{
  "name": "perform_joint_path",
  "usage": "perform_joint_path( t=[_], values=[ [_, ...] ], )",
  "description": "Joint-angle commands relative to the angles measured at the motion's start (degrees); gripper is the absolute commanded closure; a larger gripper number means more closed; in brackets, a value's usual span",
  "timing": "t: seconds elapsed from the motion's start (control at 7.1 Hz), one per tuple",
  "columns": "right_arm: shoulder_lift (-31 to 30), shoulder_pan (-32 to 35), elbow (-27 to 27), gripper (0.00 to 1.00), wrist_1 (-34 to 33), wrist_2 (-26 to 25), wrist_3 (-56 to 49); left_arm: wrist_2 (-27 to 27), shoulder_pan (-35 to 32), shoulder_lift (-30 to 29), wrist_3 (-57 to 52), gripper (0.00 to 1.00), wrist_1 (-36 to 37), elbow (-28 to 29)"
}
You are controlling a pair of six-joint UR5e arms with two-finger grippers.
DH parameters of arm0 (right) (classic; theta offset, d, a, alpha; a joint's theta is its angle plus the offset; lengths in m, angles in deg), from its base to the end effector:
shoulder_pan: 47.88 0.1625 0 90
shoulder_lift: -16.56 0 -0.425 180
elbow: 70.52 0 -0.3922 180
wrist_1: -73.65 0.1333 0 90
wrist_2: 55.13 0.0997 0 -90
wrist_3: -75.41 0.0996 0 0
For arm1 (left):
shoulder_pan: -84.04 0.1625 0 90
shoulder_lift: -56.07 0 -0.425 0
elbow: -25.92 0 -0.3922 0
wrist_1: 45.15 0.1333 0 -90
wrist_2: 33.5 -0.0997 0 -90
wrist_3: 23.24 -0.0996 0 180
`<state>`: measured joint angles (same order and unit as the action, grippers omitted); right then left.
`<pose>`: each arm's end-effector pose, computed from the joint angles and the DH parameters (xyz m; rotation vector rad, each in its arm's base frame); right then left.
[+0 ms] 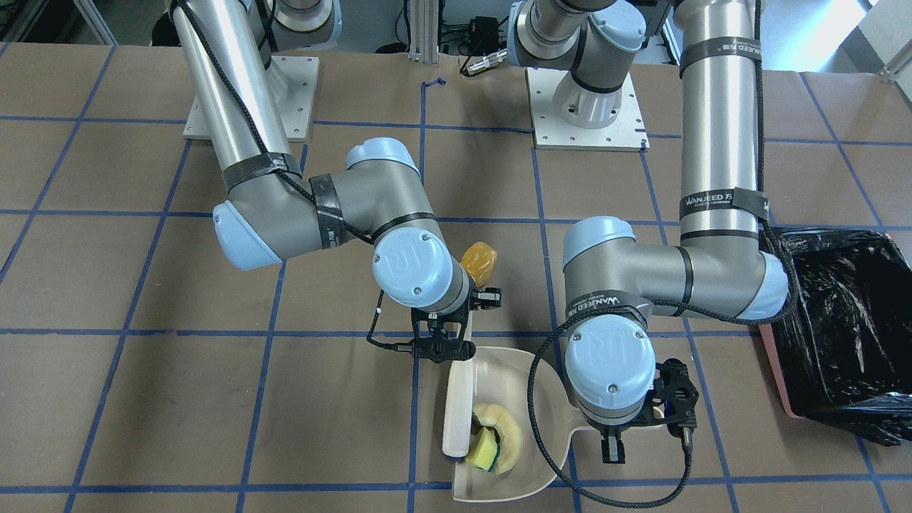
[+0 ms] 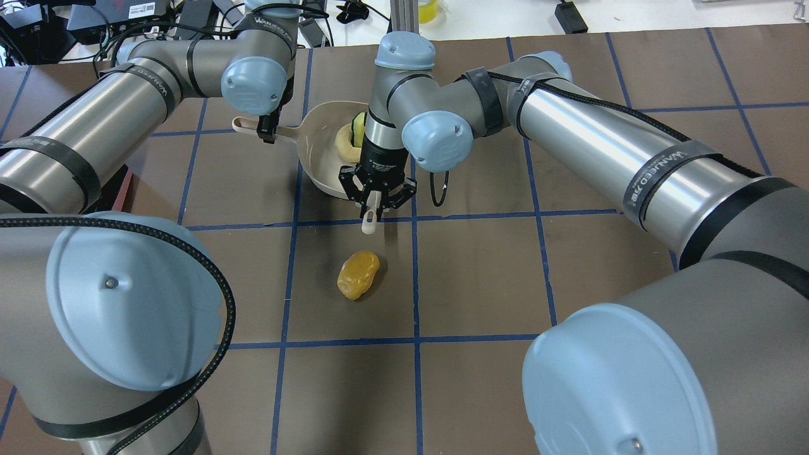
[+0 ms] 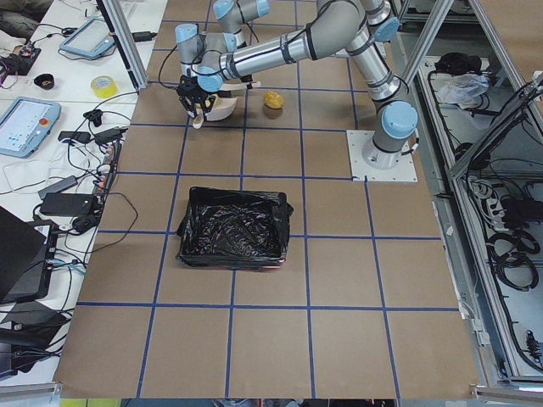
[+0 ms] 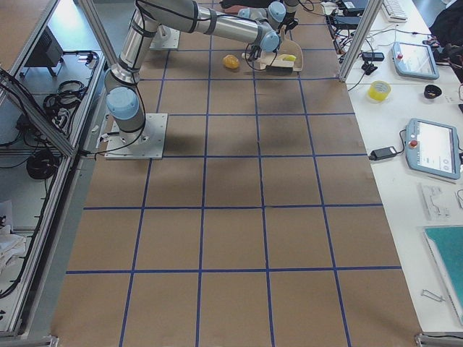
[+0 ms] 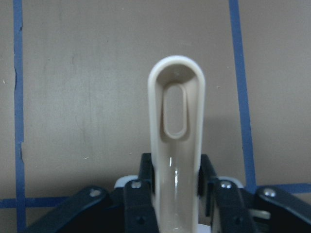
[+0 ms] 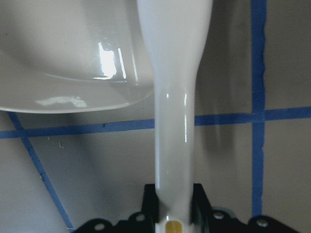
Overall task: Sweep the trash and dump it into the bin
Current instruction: 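Sweep the banana piece into the dustpan with the right-held brush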
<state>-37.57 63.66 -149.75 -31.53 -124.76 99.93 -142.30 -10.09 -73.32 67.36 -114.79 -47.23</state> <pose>0.4082 -0.5767 0.2314 0.1186 2.8488 0.4281 -0.1534 -0.7188 0.2426 -1.9628 2.1009 -0.3131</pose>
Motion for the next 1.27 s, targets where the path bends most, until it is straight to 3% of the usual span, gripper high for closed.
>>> perform_joint_path(
  t=[0.0,0.42,0.56,0.99,1.13],
  values=[
    [0.0,0.6,0.3,0.82,-0.1,0.8,-6.2,0.1,0.0,-0.1,0.0,1.0,0.2,0.0],
    [-0.2,-0.2,0.3,0.82,0.2,1.9,-14.3,0.3,0.0,0.0,-0.3,1.0,0.3,-0.1],
    [-0.7,-1.6,0.3,0.82,0.5,1.3,-14.7,3.4,0.0,0.5,-0.5,1.0,0.2,-0.3],
    [-5.7,-4.8,0.0,0.82,7.5,-6.4,-14.5,4.0,0.0,1.9,-0.8,1.0,-0.1,-0.8],
    [-8.1,-7.3,-0.1,0.82,10.9,-10.0,-14.7,7.3,0.3,2.6,-0.5,1.0,0.8,-1.1]
  ],
)
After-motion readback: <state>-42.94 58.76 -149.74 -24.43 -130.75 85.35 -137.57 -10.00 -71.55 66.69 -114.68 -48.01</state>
